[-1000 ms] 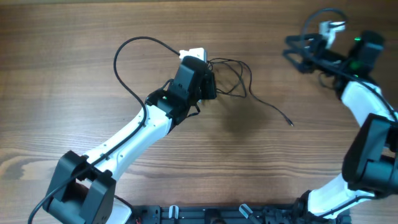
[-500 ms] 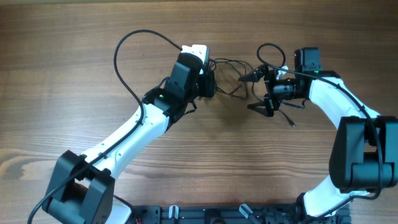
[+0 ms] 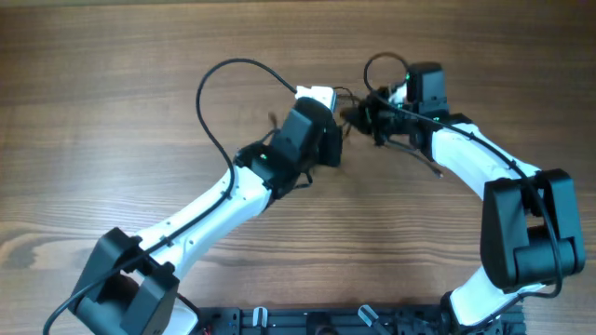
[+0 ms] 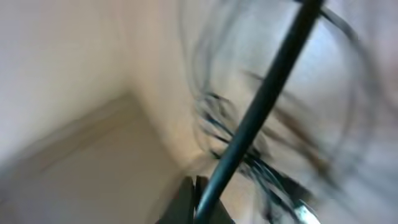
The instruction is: Untangle cables
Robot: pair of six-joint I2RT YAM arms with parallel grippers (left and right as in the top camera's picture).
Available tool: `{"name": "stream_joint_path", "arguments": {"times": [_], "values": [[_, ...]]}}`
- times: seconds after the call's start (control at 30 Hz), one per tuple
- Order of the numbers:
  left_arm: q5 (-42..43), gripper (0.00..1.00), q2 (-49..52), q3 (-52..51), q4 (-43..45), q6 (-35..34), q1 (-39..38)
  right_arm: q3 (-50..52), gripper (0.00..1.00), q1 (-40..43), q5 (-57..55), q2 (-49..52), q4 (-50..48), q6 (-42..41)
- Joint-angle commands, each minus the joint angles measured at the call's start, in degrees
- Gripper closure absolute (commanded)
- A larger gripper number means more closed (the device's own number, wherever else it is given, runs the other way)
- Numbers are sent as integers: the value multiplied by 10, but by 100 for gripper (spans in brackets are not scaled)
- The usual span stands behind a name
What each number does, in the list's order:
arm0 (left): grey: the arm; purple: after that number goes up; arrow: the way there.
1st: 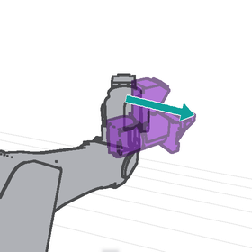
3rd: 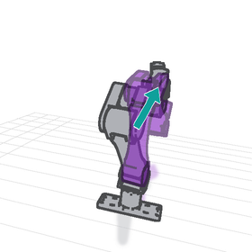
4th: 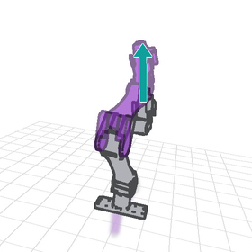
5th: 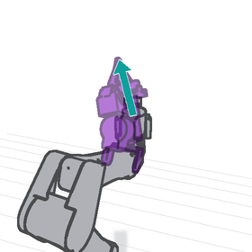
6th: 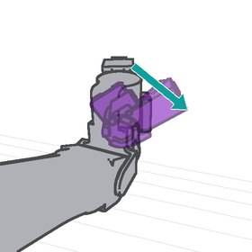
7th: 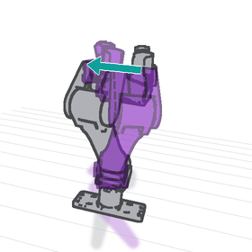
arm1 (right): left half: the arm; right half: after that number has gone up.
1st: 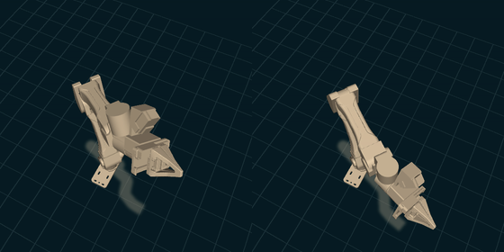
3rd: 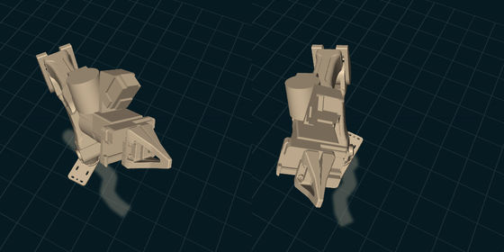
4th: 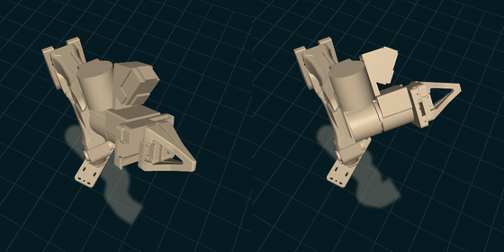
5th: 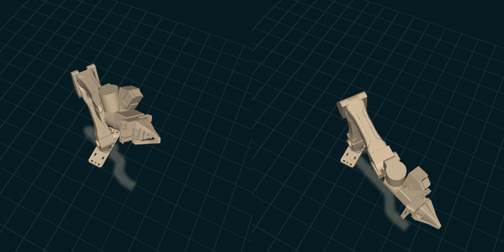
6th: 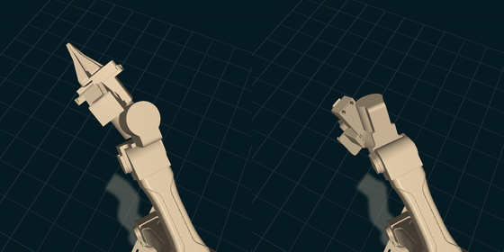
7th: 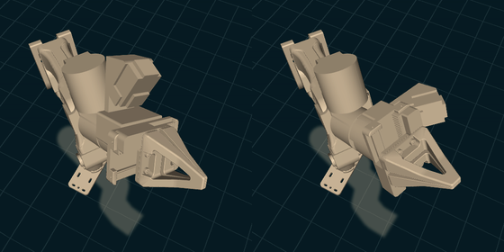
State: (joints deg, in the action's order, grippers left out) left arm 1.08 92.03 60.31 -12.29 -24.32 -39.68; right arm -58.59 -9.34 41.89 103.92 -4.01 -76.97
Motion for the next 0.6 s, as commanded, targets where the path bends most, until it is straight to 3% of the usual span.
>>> {"name": "stream_joint_path", "arguments": {"times": [0.0,0.07,0.13,0.23,0.3,0.33,0.37,0.43,0.5,0.57], "values": [[-48,96,17,0,-80,-6,-4,-4,96,73,85,-3,-153,82],[-70,96,39,0,-127,-5,-4,-4,96,161,178,-3,-313,59],[-70,96,63,-4,-135,-6,-4,-4,96,236,212,-3,-400,23],[-70,96,96,-4,-126,-6,-4,-4,96,325,214,-3,-378,47],[-70,96,100,-4,-115,-6,-3,-4,96,365,210,-3,-298,104],[-70,96,99,-4,-101,-6,-1,-4,90,378,209,-3,-247,138],[-67,96,95,-4,-85,-8,0,-4,74,386,207,-3,-191,181],[-42,96,89,-4,-33,-19,0,-4,30,383,212,-3,-115,264],[12,96,85,-4,19,-16,0,-4,0,376,252,-3,-86,327],[34,96,84,-4,54,-15,0,-4,0,361,293,-3,-86,379]]}}
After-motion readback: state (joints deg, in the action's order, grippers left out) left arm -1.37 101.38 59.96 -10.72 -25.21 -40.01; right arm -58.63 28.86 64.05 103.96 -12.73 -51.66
